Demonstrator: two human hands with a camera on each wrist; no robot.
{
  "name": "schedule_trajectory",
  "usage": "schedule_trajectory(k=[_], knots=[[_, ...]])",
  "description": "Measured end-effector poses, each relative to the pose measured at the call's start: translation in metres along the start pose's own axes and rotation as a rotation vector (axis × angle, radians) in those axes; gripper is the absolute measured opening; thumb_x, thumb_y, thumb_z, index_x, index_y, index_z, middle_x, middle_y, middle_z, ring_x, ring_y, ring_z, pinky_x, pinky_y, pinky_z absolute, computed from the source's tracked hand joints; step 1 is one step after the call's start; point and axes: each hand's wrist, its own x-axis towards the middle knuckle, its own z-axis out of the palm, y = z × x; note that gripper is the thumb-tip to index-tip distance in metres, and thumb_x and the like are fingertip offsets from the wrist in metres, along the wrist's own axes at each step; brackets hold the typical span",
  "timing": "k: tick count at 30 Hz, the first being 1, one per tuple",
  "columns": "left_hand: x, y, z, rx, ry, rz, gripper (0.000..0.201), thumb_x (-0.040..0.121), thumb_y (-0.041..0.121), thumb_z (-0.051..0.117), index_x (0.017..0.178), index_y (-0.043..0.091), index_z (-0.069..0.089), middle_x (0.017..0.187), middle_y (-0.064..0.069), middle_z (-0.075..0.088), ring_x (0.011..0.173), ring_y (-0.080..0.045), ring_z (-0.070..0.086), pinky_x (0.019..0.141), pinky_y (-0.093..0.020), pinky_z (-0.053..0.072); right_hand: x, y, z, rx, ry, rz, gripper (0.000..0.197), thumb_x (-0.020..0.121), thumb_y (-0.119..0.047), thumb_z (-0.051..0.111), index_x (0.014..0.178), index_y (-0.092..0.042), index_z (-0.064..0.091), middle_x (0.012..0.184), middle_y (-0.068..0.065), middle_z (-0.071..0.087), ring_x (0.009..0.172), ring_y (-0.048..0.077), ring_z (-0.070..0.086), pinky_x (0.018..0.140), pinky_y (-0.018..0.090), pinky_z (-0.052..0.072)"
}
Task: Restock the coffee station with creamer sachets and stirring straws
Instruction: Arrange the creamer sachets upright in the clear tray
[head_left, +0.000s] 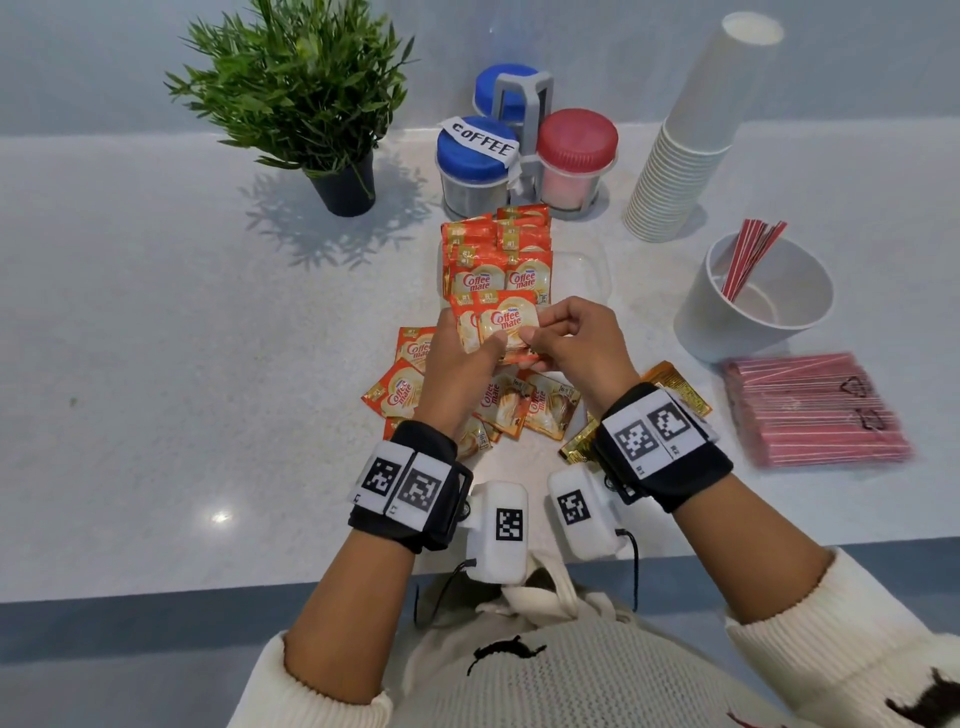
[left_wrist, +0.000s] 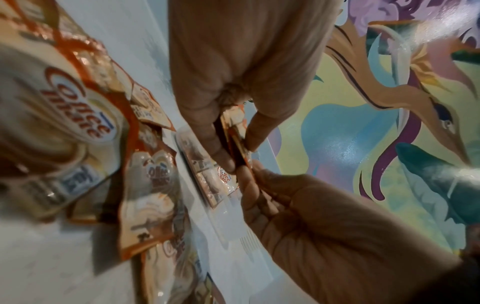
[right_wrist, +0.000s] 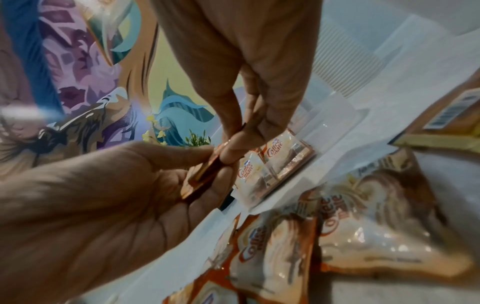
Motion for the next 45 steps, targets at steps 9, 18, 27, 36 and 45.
schedule_trajectory(k=[9, 18, 27, 36, 45], knots=[[0.003, -0.002, 0.003, 0.044, 0.035, 0.007, 0.033, 0.094, 0.015, 0.049, 0.126, 0.016, 0.041, 0.121, -0.008, 0.058, 0.11, -0.025, 0.059, 0.096, -0.049, 0.049, -0.002, -0.003, 0.007, -0.231, 0.043, -0.171, 0.004, 0.082, -0.008, 0.066, 0.077, -0.008, 0.067, 0.086, 0.008, 0.068, 0.084, 0.022, 0.064, 0.084, 0.036, 0.054], [0.014, 0.0, -0.019, 0.08, 0.151, 0.02, 0.026, 0.097, 0.016, 0.043, 0.123, 0.016, 0.044, 0.121, -0.008, 0.058, 0.107, -0.024, 0.06, 0.092, -0.044, 0.051, -0.005, 0.016, 0.015, -0.847, -0.341, -0.132, 0.049, 0.072, -0.026, 0.076, 0.115, -0.011, 0.057, 0.112, 0.009, 0.052, 0.102, 0.024, 0.05, 0.08, 0.028, 0.038], [0.021, 0.006, -0.024, 0.02, 0.174, 0.054, 0.025, 0.094, 0.015, 0.044, 0.118, 0.022, 0.045, 0.122, -0.007, 0.058, 0.112, -0.025, 0.058, 0.097, -0.048, 0.048, 0.002, 0.001, -0.01, -0.565, -0.256, -0.147, 0.027, 0.08, -0.01, 0.068, 0.068, -0.015, 0.045, 0.067, -0.002, 0.052, 0.055, 0.008, 0.051, 0.045, 0.006, 0.037], [0.025, 0.03, 0.001, 0.032, 0.044, 0.152, 0.033, 0.095, 0.017, 0.041, 0.128, 0.018, 0.042, 0.132, -0.008, 0.055, 0.12, -0.027, 0.055, 0.101, -0.049, 0.045, 0.024, -0.031, -0.042, -0.111, -0.113, -0.187, 0.009, 0.082, -0.006, 0.065, 0.086, 0.002, 0.066, 0.062, 0.007, 0.058, 0.041, 0.002, 0.048, 0.044, 0.015, 0.04], [0.03, 0.044, 0.033, 0.1, -0.131, 0.244, 0.054, 0.099, 0.043, 0.028, 0.145, 0.014, 0.027, 0.143, -0.007, 0.044, 0.129, -0.022, 0.046, 0.109, -0.043, 0.039, 0.037, -0.04, -0.044, -0.042, -0.061, -0.222, 0.017, 0.081, -0.006, 0.067, 0.097, 0.002, 0.065, 0.064, 0.007, 0.059, 0.043, 0.003, 0.052, 0.047, 0.016, 0.045]])
